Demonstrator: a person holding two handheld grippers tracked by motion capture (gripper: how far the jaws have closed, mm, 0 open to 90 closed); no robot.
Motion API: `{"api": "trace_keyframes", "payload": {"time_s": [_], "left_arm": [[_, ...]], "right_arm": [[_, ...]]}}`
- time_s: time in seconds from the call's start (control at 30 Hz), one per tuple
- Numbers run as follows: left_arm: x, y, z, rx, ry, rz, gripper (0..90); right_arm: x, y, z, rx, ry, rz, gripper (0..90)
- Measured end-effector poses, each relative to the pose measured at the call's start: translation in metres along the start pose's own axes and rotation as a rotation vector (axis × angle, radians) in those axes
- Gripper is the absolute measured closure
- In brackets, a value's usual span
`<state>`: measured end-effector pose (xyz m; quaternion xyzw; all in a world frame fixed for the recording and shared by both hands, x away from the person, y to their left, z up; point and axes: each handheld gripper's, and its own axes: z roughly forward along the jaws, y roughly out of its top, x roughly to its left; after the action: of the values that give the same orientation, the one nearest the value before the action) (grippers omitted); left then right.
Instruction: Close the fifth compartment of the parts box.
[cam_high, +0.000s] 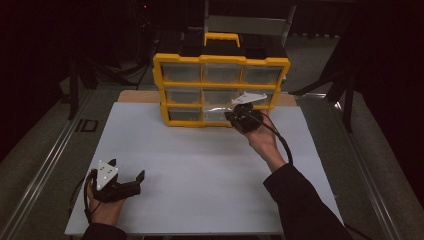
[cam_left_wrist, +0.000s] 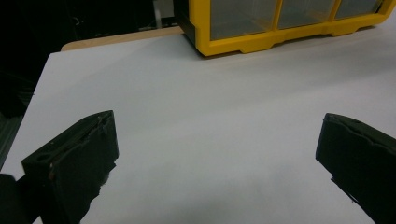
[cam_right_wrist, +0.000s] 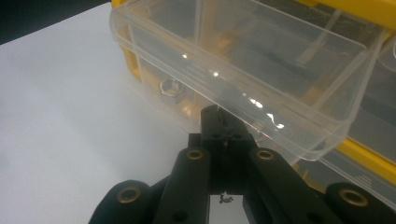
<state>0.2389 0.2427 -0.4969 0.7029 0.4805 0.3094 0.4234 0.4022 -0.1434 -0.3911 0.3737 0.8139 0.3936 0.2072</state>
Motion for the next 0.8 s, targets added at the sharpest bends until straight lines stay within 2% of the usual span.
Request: {"api": "trace_keyframes", "payload": {"time_s": [0.67,0.8], "left_arm": [[0.0,0.0,0.0,0.002,0.0,0.002,0.0],[0.001,0.0,0.0,0.0,0.0,-0.001,0.0]], "right_arm": [[-0.005,0.007,0.009,-0.006,-0.009,0.011,90.0],[-0.006,0.008,0.011,0.001,-0.018,-0.012,90.0]]}}
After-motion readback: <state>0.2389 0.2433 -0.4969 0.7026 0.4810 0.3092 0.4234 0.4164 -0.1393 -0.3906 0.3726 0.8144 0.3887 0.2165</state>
